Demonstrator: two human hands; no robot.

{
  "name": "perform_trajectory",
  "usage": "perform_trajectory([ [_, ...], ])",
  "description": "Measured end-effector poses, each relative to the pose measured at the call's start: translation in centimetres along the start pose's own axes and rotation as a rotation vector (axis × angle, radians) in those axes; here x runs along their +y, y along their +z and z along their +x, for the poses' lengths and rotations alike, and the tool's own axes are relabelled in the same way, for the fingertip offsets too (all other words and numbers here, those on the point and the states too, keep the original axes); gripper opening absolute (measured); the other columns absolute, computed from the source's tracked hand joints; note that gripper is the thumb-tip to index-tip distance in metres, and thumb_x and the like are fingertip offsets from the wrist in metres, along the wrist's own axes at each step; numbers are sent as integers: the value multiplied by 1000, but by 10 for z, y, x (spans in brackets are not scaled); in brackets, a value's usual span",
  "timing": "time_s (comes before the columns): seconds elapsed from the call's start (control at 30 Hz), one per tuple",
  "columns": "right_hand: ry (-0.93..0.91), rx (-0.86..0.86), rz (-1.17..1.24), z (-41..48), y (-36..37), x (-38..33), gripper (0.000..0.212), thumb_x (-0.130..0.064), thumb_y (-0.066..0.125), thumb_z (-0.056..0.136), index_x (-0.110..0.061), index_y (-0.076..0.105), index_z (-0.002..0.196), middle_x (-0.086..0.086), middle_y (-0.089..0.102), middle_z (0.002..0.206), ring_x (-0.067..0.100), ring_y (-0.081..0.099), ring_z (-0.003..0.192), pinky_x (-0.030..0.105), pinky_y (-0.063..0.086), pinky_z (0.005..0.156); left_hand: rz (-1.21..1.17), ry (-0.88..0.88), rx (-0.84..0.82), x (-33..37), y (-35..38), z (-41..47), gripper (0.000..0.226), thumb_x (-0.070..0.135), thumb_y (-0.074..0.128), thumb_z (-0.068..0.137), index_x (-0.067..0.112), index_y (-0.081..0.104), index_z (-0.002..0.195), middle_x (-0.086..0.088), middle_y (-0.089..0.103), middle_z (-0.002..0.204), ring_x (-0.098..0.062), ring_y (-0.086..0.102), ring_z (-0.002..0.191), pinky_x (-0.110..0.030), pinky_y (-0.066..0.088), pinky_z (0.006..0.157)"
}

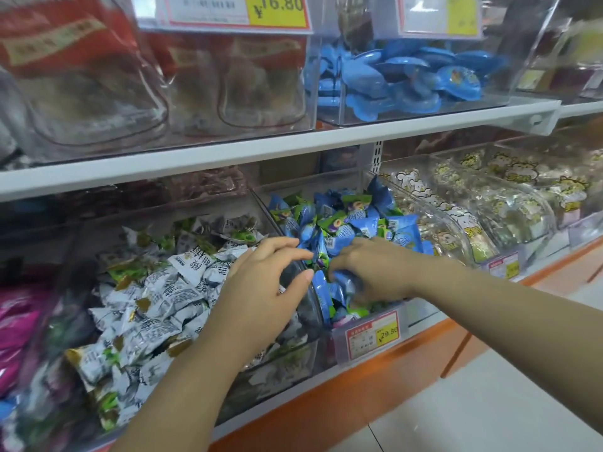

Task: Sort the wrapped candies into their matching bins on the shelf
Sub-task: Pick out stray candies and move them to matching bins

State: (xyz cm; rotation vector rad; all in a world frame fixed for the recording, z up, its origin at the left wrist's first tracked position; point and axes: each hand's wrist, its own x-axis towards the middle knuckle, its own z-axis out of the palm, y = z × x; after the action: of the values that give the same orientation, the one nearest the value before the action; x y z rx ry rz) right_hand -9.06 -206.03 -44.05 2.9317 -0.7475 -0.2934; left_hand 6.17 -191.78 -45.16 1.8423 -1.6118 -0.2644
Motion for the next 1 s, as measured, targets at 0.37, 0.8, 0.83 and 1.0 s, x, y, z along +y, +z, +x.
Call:
perform_trajectory([
  [0.37,11,238,139,-13,-18,27,42,-42,72,78,-30,61,117,-9,59,110,12,48,110,32,39,94,-3,24,1,-1,-1,2,29,44,48,93,41,57,120,28,40,129,5,44,113,-40,37,105],
  [0.8,-83,-377,351,-20,-6,-24,53,-46,79,69,-31,54,114,-23,42,72,-5,42,65,14,31,57,-3,8,-2,4,-1,-1,28,43,48,92,41,58,118,28,39,128,5,50,100,-39,31,110],
  [0.83,-81,-409,362,-19,-5,-26,46,-45,79,70,-32,53,105,-21,43,72,-4,42,65,15,32,57,-4,11,-1,4,-1,-1,27,42,49,93,40,58,118,28,39,128,6,50,98,-39,31,110],
  [1.0,-90,-447,583,-14,-8,-21,29,-35,81,70,-31,56,84,-17,51,75,3,46,65,18,36,63,-6,14,0,4,-2,-1,27,43,49,92,40,58,118,28,40,128,1,54,99,-40,31,109],
])
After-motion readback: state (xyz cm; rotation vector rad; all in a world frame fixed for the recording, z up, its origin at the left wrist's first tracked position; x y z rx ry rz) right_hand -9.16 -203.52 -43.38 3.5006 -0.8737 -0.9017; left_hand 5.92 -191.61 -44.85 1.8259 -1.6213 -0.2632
